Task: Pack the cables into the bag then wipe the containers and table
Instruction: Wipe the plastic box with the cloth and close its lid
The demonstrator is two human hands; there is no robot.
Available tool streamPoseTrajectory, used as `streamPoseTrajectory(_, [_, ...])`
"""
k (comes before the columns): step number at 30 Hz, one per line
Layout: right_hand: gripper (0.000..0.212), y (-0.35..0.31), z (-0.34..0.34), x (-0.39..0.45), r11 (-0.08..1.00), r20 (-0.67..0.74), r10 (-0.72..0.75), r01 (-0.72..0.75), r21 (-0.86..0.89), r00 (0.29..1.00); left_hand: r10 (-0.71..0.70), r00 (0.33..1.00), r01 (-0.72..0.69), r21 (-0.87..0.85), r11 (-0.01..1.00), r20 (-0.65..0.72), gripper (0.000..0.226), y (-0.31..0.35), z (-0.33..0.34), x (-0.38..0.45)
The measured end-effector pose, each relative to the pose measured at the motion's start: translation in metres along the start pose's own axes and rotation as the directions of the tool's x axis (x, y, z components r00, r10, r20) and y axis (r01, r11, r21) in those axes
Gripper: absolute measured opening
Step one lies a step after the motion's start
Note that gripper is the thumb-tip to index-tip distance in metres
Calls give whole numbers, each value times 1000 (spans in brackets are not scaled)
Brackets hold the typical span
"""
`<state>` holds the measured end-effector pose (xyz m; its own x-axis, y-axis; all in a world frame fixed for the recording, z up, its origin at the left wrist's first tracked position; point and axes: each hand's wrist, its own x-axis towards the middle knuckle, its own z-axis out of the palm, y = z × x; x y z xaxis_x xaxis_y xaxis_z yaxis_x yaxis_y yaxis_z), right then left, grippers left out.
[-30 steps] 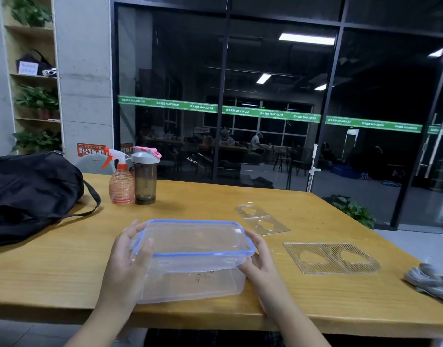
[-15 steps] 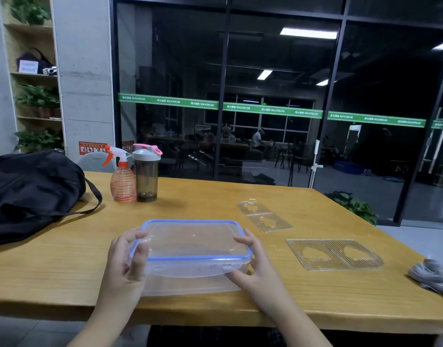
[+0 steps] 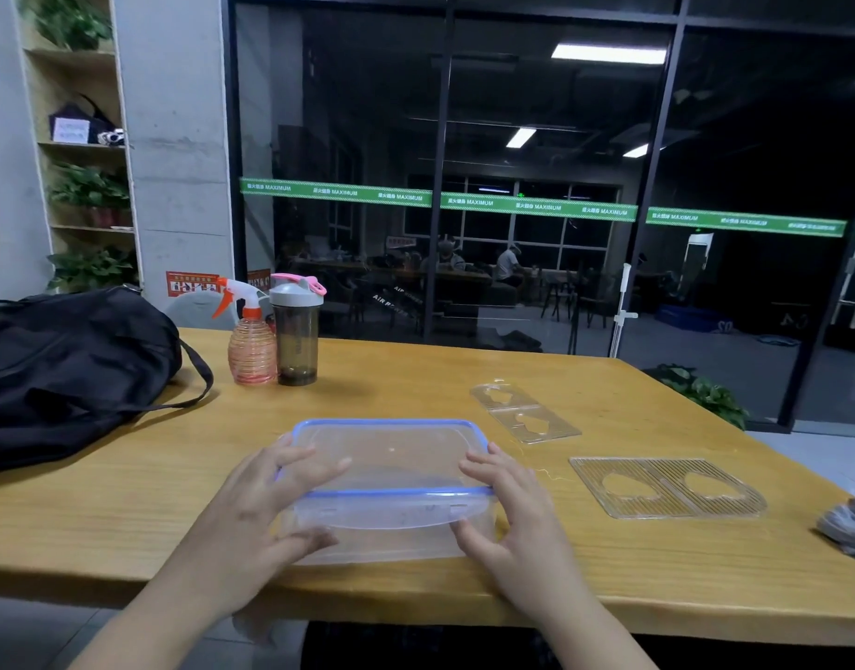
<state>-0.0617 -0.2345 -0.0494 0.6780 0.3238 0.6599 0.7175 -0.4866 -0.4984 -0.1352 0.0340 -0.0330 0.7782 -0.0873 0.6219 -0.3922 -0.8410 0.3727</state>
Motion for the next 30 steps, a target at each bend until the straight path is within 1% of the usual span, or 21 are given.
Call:
streamPoseTrajectory(2, [48, -1, -3, 1, 1000, 37, -11, 12, -21, 999, -30, 999, 29, 28, 999, 42, 56, 5, -1, 3])
streamPoseTrajectory(4, [61, -2, -8, 1, 997, 76, 9, -15, 78, 997, -39, 999, 40, -49, 998, 23, 53, 10, 0, 5])
streamPoseTrajectory(6, [63, -3, -9, 1, 985, 79, 39, -52, 165, 996, -22, 1000, 22, -94, 995, 0, 51, 12, 1, 5])
streamPoseTrajectory(8, [57, -1, -5, 2, 983, 38, 40, -46, 177, 998, -27, 1000, 27, -94, 995, -2, 52, 13, 0, 5])
streamPoseTrajectory(10, [44, 0, 0, 2, 988, -19, 24, -21, 156, 1000, -40, 999, 39, -102, 994, -9, 52, 14, -2, 5])
streamPoseTrajectory(12, [31, -1, 3, 2, 992, -67, 21, -12, 129, 998, -67, 998, 64, -117, 991, -17, 45, 15, -3, 6])
streamPoseTrajectory(13, [32, -1, 4, 1, 993, -89, 14, -3, 115, 996, -82, 997, 79, -134, 988, -16, 41, 16, -4, 7])
streamPoseTrajectory(16, [34, -1, 5, 0, 996, -124, -2, 13, 91, 992, -130, 991, 125, -187, 974, -16, 44, 19, -3, 6])
streamPoseTrajectory(19, [34, -2, 3, 0, 997, -111, -5, 13, 71, 994, -141, 990, 138, -198, 970, 0, 39, 18, -5, 5])
streamPoseTrajectory(21, [37, -2, -1, 0, 997, -81, -12, 18, 72, 997, -115, 993, 118, -148, 982, 32, 45, 18, -8, 7])
streamPoseTrajectory(24, [45, -7, -8, 6, 993, -61, -2, 9, 121, 998, -108, 991, 113, -54, 992, 76, 47, 20, -15, 14])
streamPoseTrajectory(25, [46, -10, -10, 11, 995, -67, -3, 10, 97, 998, -111, 990, 115, -43, 992, 84, 53, 21, -19, 19])
streamPoseTrajectory(27, [42, -19, -14, 27, 1000, -77, -17, 17, -9, 997, -107, 989, 111, -36, 993, 99, 70, 26, -24, 33])
streamPoseTrajectory(28, [38, -25, -16, 36, 998, -62, -24, 21, -52, 998, -107, 989, 112, -40, 993, 105, 72, 30, -25, 42])
streamPoseTrajectory(29, [31, -33, -17, 46, 996, -29, -28, 26, -85, 999, -113, 989, 117, -39, 992, 98, 67, 34, -26, 53])
streamPoseTrajectory(30, [24, -42, -18, 56, 993, 21, -30, 32, -111, 999, -126, 988, 129, -27, 991, 93, 57, 37, -25, 65])
